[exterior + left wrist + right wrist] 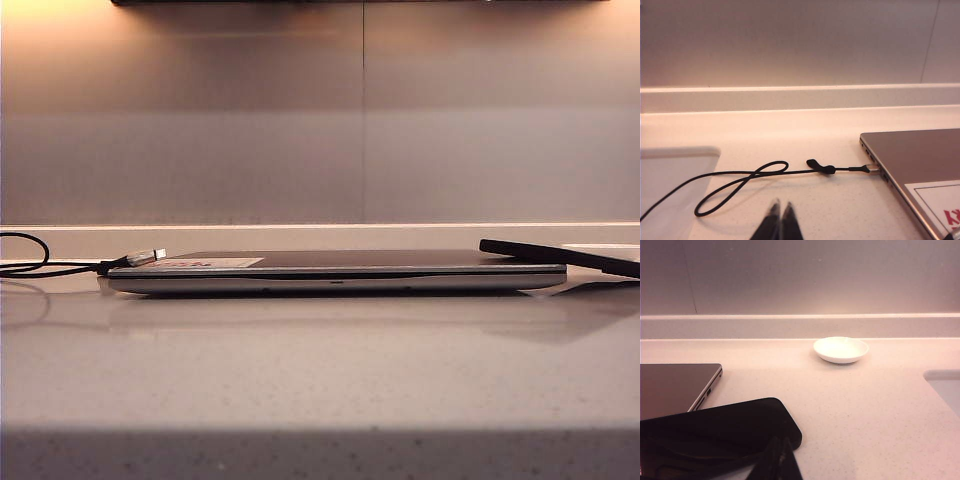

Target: Pick up the charging cable and the phone, plug the charging cable into the charging port on the phone, and finally place them back on the table.

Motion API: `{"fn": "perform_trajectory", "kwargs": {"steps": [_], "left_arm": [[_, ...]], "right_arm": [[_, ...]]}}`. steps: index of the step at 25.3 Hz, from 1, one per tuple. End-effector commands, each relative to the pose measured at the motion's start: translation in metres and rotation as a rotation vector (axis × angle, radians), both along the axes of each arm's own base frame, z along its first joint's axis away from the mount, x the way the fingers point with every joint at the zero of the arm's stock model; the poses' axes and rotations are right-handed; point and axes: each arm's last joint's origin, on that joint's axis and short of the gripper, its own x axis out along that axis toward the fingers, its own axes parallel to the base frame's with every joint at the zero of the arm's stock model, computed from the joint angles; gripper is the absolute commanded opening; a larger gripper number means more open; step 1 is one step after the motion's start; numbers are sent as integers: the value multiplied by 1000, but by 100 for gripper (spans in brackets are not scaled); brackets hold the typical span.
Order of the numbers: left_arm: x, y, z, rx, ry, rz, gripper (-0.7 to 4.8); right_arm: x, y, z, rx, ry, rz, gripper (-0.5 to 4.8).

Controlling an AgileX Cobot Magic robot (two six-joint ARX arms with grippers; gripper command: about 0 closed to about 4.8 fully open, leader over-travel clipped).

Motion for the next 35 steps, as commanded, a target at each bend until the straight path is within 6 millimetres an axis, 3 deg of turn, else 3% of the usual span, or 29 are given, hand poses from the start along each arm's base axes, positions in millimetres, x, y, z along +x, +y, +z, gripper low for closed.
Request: {"fn": "perform_trajectory", "kwargs": {"steps": [1, 10, 19, 24, 30, 35], "left_arm": [[-1, 0, 4, 14, -32, -2, -6], [-1, 0, 9, -12, -79, -5, -6], [-16, 0, 61, -59, -271, -17, -6], [-17, 0, 90, -59, -289, -18, -6], [8, 0, 116, -60, -185, -17, -6], [53, -15, 126, -28, -20, -105, -6]], "right_arm": [[0, 0, 3, 3, -22, 3, -5], [-1, 0, 9, 3, -44, 3, -5], [-21, -2, 84, 19, -162, -59, -5], [-17, -2, 125, 35, -174, -71, -5], [6, 1, 159, 24, -123, 22, -5], [27, 9, 178, 21, -80, 142, -5]]}}
